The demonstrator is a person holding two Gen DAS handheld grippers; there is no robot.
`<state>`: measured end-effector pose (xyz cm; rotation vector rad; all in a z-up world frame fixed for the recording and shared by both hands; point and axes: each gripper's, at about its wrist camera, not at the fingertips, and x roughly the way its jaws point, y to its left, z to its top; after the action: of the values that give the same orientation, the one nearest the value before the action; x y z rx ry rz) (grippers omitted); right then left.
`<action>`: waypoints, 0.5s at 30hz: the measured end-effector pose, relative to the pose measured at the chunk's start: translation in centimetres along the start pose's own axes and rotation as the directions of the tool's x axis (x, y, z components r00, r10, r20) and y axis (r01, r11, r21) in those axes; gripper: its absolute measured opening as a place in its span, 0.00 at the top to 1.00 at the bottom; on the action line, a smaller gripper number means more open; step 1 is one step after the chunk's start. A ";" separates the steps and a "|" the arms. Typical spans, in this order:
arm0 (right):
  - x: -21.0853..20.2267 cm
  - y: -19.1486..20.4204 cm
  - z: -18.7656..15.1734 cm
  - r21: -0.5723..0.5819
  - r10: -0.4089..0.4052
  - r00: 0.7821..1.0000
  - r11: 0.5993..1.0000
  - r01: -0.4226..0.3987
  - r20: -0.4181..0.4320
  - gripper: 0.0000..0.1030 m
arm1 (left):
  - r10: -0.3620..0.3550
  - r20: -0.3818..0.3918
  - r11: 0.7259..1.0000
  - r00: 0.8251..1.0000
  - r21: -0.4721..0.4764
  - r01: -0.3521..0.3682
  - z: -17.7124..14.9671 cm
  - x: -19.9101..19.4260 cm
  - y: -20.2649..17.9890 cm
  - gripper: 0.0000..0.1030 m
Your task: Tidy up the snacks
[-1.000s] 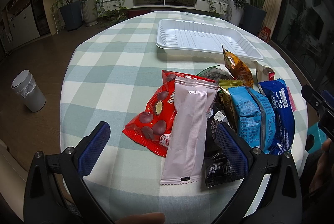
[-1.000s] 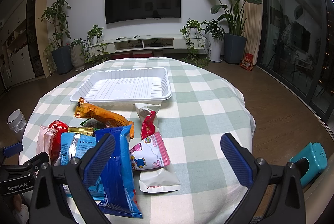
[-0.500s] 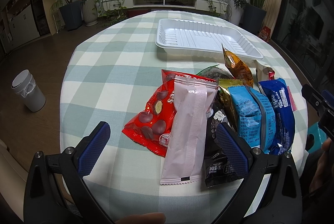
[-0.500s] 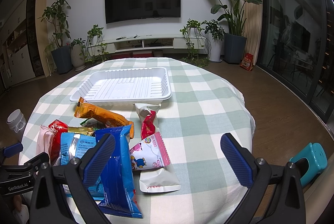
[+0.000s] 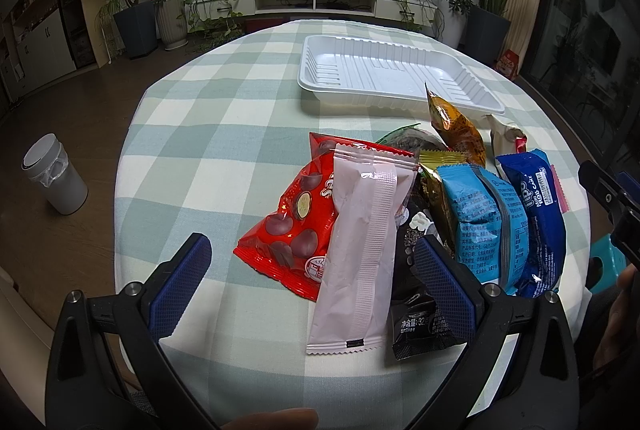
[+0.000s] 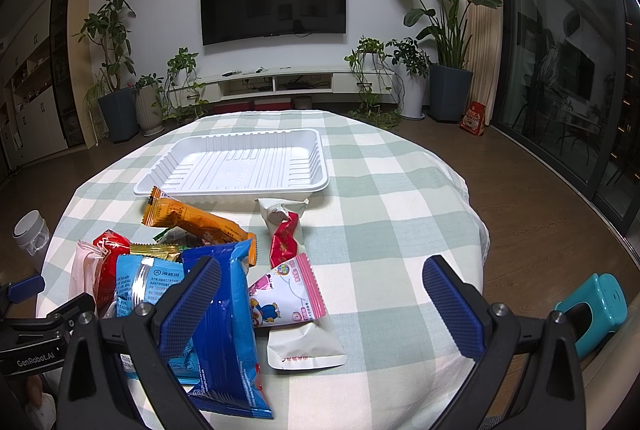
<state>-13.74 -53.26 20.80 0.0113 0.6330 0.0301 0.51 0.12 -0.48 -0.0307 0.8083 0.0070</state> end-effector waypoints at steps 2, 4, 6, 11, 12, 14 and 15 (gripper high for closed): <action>0.0 0.0 0.0 0.001 0.000 1.000 1.000 0.000 0.000 0.00 | 0.000 -0.001 1.000 1.000 0.001 0.000 -0.2 -0.1 -0.1 0.00; 0.0 0.0 0.0 0.001 0.000 1.000 1.000 0.000 0.001 0.00 | -0.003 -0.002 1.000 1.000 0.000 0.003 -0.3 0.0 -0.2 0.00; 0.0 0.0 0.0 0.001 0.000 1.000 1.000 0.000 0.000 0.00 | -0.006 -0.002 1.000 1.000 0.001 0.006 -0.4 0.1 -0.2 0.00; -0.1 -0.1 0.0 0.002 0.000 1.000 1.000 0.000 0.001 0.00 | -0.022 0.006 1.000 1.000 0.010 0.021 -0.8 0.0 0.1 0.00; -0.1 -0.1 0.0 0.003 0.001 1.000 1.000 -0.001 0.001 0.00 | -0.026 0.007 1.000 1.000 0.016 0.026 -0.9 -0.1 0.2 0.00; -0.1 -0.3 0.1 0.013 0.003 1.000 1.000 -0.003 0.002 0.00 | -0.035 -0.022 0.999 0.999 0.005 0.035 -1.2 -0.2 0.9 0.00; -0.1 -0.4 0.1 0.020 0.006 1.000 1.000 -0.006 0.002 0.00 | -0.059 -0.029 0.998 0.998 -0.009 0.058 -1.4 -0.5 1.3 0.00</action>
<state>-13.75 -53.64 20.93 0.0321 0.6317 0.0293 -0.89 1.43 -1.17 -0.0619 0.8362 -0.0456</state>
